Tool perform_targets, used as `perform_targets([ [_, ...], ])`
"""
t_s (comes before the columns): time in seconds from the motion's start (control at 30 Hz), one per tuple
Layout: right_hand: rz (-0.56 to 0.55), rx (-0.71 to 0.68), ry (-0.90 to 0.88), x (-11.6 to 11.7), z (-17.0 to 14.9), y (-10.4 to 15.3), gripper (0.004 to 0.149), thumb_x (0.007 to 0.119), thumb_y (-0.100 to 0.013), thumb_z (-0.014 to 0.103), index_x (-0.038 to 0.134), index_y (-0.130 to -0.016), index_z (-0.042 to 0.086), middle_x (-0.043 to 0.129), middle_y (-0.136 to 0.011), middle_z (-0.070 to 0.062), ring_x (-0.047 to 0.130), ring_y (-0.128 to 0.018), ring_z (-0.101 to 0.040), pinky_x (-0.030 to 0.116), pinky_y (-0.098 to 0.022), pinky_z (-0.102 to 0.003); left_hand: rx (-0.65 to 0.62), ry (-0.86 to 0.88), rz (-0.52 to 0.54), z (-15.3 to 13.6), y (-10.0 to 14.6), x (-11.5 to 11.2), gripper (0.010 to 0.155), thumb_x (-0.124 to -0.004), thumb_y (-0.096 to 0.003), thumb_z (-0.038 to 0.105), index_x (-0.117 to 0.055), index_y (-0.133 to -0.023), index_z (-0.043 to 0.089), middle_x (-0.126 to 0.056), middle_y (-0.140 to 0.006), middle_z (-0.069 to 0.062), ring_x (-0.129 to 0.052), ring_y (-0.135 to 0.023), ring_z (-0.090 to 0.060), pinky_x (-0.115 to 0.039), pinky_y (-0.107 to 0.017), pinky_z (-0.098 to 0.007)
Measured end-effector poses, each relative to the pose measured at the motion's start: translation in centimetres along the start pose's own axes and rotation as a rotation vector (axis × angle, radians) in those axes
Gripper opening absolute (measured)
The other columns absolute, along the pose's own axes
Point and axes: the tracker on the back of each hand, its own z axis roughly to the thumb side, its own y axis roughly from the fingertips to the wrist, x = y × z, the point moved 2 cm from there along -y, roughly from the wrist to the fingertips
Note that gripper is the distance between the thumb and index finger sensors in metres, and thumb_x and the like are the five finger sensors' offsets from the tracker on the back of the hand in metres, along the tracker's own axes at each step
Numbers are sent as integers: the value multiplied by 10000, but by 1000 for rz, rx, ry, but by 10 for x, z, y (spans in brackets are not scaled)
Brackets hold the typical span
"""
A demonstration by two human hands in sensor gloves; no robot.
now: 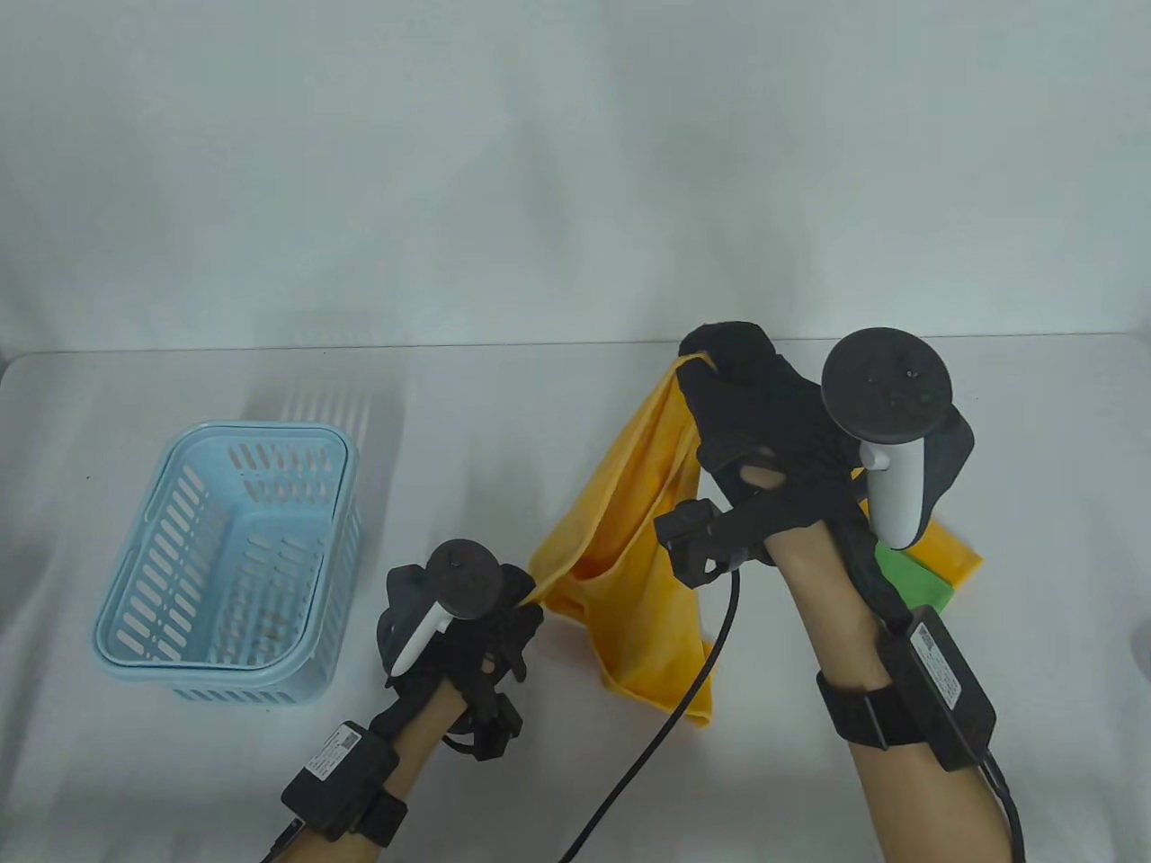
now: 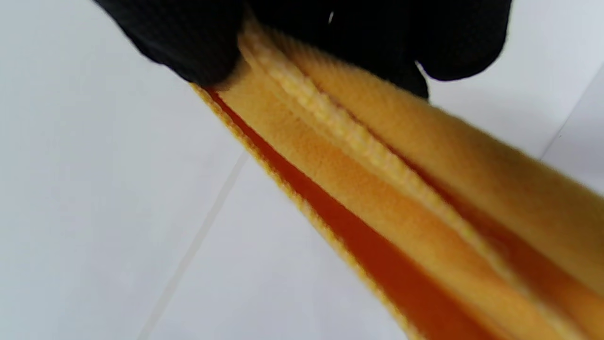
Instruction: Roll square towel into towel roll
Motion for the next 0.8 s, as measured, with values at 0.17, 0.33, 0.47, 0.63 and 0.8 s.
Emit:
perform_targets([
  [0.17, -44, 46, 26, -27, -20, -9, 370, 804, -386, 411, 787, -752, 362, 960, -570, 23, 968, -524, -236, 769, -504, -503, -4, 103, 117, -3, 7, 26, 432, -800, -404, 421, -818, -827, 336, -863, -895, 48, -970, -790, -242, -756, -651, -519],
  [0.33, -72, 105, 43, -53, -48, -15, 368, 804, -387, 410, 790, -753, 372, 958, -604, 22, 960, -560, -254, 756, -520, -515, 3, 231, 197, -6, 13, 58, 434, -801, -403, 431, -838, -824, 329, -877, -887, 41, -975, -780, -250, -758, -646, -522],
  [0.47, -92, 147, 42, -69, -69, -18, 366, 804, -389, 409, 793, -752, 375, 953, -637, 18, 953, -592, -267, 746, -534, -523, -3, 320, 250, -5, 19, 86, 432, -812, -401, 429, -857, -818, 321, -885, -883, 31, -975, -773, -262, -756, -641, -528],
  [0.63, -102, 190, 48, -90, -93, -22, 362, 809, -387, 403, 807, -748, 379, 919, -745, 14, 917, -693, -293, 720, -565, -540, -7, 355, 275, -6, 22, 132, 428, -832, -392, 426, -870, -803, 314, -895, -871, 28, -980, -763, -265, -757, -638, -531],
  [0.8, -74, 163, 34, -101, -102, -22, 363, 820, -381, 386, 821, -744, 381, 913, -805, 27, 908, -738, -304, 714, -580, -547, -50, 384, 296, -4, 28, 172, 420, -857, -376, 440, -878, -778, 322, -909, -851, 40, -987, -752, -253, -757, -639, -532],
])
